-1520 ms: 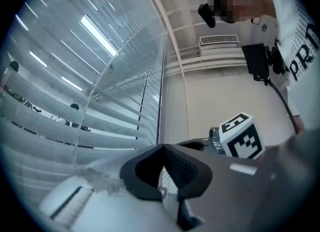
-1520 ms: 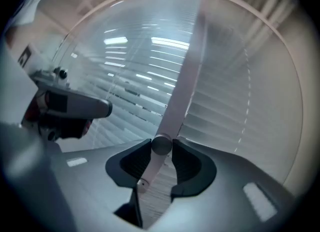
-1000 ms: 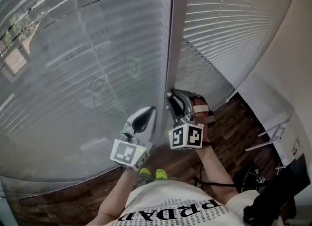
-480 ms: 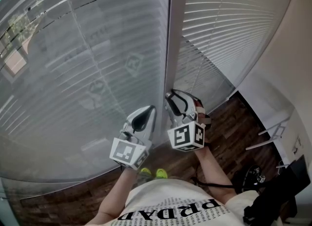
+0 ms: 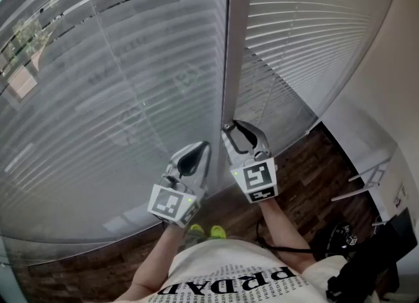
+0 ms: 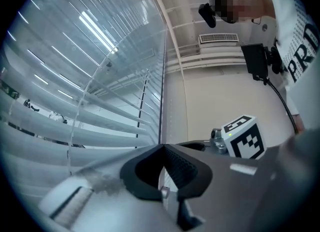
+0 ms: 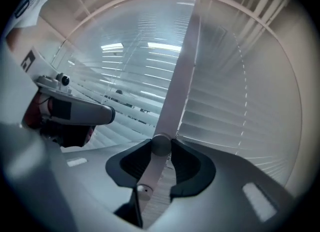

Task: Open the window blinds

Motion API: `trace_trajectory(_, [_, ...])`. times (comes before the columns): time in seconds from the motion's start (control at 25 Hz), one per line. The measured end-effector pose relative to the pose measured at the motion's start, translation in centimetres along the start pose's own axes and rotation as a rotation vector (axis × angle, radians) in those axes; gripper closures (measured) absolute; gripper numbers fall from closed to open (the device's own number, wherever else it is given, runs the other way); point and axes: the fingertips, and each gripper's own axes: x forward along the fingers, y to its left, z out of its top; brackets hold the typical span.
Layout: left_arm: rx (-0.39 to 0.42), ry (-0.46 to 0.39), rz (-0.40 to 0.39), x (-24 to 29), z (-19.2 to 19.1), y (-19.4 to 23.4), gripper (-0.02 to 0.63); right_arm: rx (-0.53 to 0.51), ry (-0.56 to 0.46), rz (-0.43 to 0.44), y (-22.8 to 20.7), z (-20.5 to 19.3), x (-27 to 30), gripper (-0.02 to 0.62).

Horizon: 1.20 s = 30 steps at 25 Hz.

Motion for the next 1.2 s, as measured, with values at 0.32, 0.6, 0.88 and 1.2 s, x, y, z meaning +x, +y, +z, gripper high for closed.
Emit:
trace_trajectory(0.32, [0.013, 0.027, -0.007, -0.2, -0.7, -0.3, 0.615, 0.252, -0.072, 0.008, -0.3, -0.1, -0.2, 0.469])
trace_trajectory(0.6, [0.022, 0.033, 0.002, -0.4, -1.1, 0.0, 0.615, 0.375, -0.106, -0.003, -0.6, 0.0, -0.2, 0.469])
trace_trajectory(0.88, [0.003, 0.028, -0.004, -0.3, -0.9, -0.4, 0.614, 0.487, -0.122, 0.009, -0.7, -0.1, -0.2, 0.466])
trace_trajectory(1.2, [0.016, 0.033, -0.020, -0.1, -1.2, -0.5, 0.614, 0.409, -0.088, 0.000, -0.7, -0.2, 0.1, 0.466])
